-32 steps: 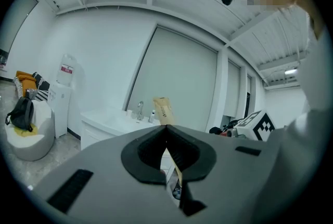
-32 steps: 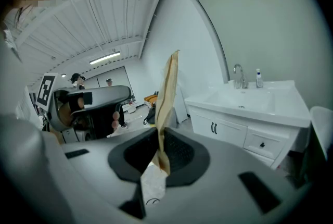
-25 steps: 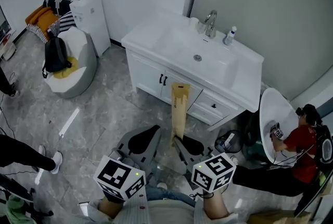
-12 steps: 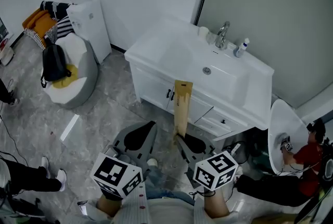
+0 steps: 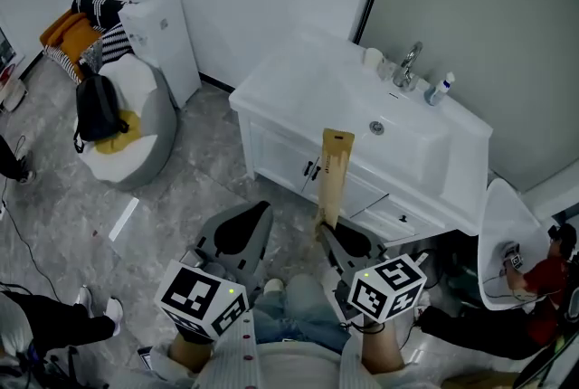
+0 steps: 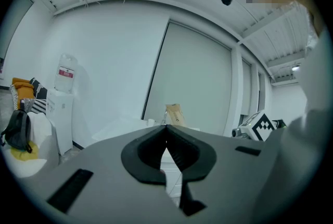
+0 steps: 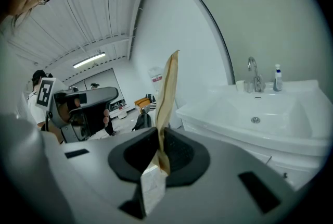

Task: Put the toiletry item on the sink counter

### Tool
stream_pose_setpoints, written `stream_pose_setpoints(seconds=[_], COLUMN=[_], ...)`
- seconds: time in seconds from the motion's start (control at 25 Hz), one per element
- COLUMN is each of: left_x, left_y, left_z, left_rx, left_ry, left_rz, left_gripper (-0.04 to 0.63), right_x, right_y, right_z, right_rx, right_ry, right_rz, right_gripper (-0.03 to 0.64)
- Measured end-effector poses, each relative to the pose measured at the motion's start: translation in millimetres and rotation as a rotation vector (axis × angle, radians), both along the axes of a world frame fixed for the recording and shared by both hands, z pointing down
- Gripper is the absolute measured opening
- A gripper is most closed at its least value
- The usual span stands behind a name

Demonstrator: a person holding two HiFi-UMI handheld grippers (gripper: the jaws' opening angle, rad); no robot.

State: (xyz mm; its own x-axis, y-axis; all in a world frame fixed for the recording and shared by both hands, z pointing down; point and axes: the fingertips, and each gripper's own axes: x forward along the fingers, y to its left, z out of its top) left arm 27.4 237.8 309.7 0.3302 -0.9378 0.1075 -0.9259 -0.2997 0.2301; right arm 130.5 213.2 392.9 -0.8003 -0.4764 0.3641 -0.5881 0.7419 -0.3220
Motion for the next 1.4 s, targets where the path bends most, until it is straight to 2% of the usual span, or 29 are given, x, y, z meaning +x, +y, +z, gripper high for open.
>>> stream_pose_setpoints(seconds=[0.48, 0.88, 1.4], left_x=[-39, -80, -106], left_y=[-59, -167, -311], left_z=[10, 9, -1], left_rx=[-0.004, -0.019, -0.03], left_ry=[0.015, 0.017, 0.015], left_rz=[-0.041, -0.052, -0.019], left_gripper=[0.017, 0.017, 0.017], right_x=[-30, -82, -110], right_y=[-72, -180, -318], right_z=[10, 11, 6], right_rx=[-0.006, -0.019, -0.045], right_ry=[0.036, 0.048, 0.062], right_rz=[-0.018, -0.05, -0.032], right_gripper=[0.051, 0.051, 0.051])
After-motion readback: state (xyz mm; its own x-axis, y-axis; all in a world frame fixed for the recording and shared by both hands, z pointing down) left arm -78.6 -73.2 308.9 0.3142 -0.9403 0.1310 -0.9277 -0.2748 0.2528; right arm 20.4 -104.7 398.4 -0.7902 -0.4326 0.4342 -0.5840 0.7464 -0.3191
